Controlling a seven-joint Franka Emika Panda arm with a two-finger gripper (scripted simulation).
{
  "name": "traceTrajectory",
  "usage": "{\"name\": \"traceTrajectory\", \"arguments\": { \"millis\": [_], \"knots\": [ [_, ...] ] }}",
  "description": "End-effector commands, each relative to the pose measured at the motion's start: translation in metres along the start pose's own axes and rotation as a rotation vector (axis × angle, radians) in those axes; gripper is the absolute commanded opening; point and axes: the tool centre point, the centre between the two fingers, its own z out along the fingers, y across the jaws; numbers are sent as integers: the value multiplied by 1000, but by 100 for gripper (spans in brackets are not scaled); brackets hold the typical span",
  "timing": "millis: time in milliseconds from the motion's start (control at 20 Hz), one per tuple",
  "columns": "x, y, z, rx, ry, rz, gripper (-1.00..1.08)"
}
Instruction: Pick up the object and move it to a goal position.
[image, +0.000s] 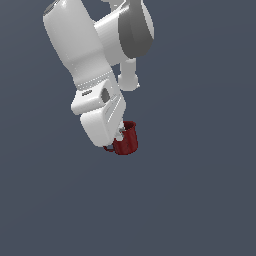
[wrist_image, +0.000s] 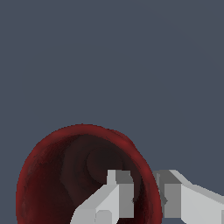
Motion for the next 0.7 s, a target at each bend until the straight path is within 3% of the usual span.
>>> {"name": "traceTrajectory", "arguments": {
  "millis": [0,650],
  "knots": [
    [1,11,-18,-27,30,-34,-100],
    [-5,59,-119,-160,203,-218,-100]
  ]
}}
